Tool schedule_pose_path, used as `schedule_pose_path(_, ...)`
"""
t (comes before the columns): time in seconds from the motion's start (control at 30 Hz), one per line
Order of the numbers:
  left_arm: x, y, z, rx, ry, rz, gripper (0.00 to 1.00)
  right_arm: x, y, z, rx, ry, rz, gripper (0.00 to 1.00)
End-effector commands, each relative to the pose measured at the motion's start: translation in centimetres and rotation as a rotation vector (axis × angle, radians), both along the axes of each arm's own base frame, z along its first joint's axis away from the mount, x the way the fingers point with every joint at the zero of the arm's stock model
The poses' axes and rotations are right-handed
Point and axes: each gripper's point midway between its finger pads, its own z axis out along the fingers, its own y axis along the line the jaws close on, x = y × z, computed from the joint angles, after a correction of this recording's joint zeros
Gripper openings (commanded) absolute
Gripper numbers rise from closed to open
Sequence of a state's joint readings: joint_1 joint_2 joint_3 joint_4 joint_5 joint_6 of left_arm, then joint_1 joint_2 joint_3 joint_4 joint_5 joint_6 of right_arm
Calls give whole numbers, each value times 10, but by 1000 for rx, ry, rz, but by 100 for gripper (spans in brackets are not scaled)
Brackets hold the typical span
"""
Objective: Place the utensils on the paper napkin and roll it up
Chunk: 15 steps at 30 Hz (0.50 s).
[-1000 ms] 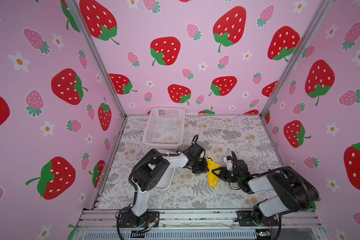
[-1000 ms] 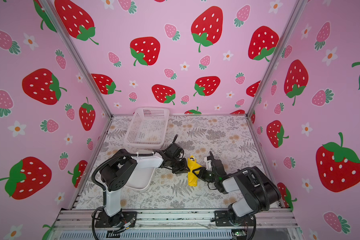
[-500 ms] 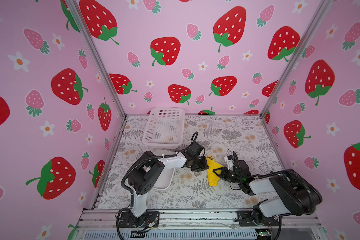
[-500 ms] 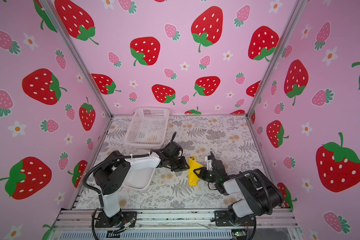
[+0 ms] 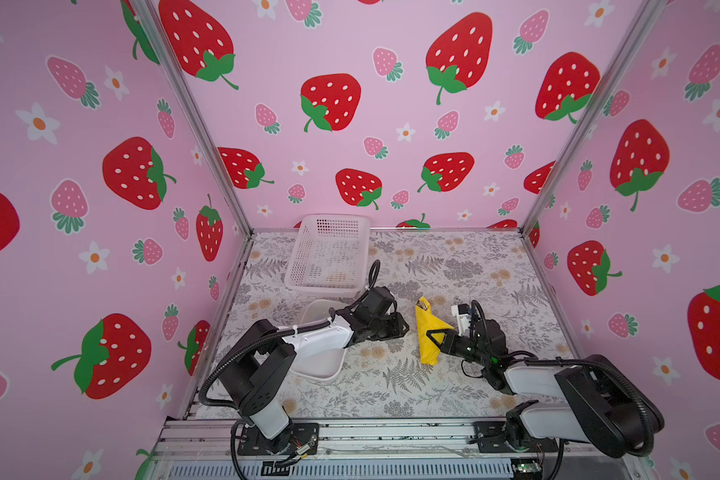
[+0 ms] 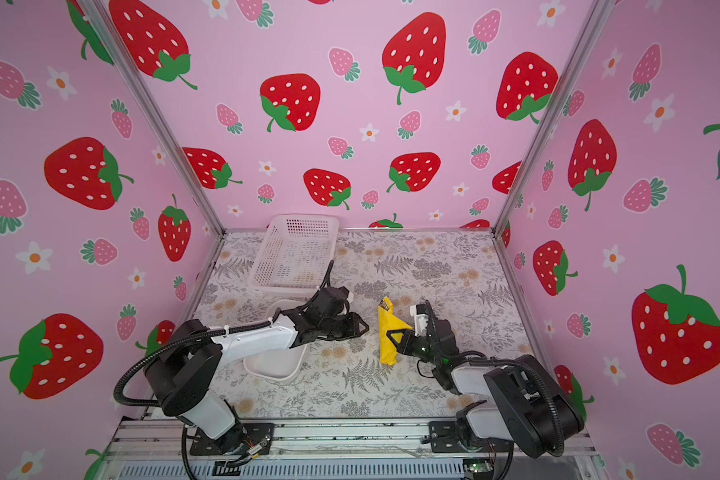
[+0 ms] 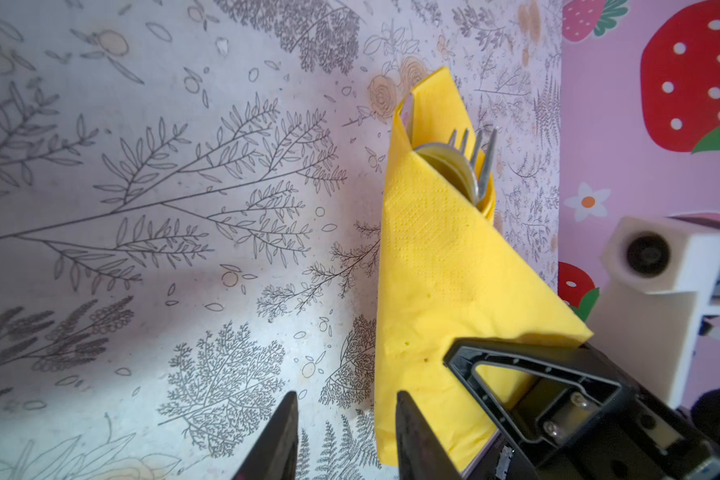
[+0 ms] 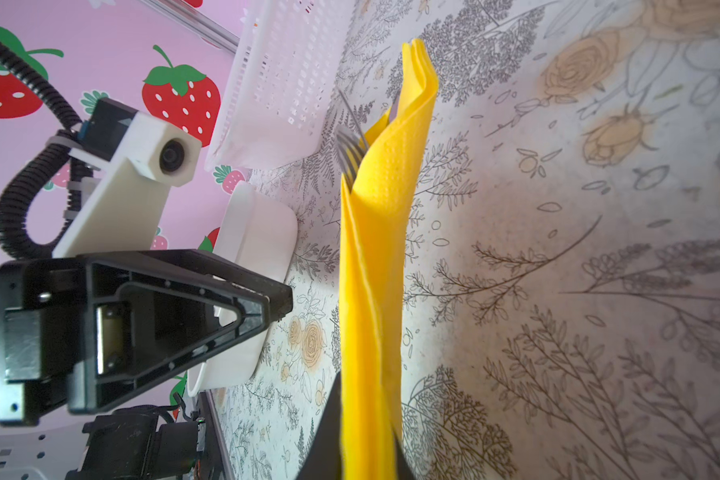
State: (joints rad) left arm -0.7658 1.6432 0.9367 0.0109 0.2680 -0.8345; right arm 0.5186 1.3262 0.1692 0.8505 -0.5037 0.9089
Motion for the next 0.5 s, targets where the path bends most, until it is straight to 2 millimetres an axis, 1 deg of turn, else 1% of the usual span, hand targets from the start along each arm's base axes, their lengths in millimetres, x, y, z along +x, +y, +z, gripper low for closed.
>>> schedule_pose_path(0.0,7,-2,26,-106,-61,-16,50,5,9,32,54,-117,44,9)
schedule_pose_path(0.07,8,-1,36,-182,-80,-14,55,5,12,40,73,-130,61,9)
schedule_pose_path(0.23,13,6,63,-303,-114,-31,59,7,20,67,132,-160,94,9)
schedule_pose_path(0.37,16,13,83,-387,-147,-40,65,8,24,90,174,-196,110,9)
schedule_pose_path(0.47,17,16,97,-449,-159,-61,67,7,26,109,212,-220,125,9)
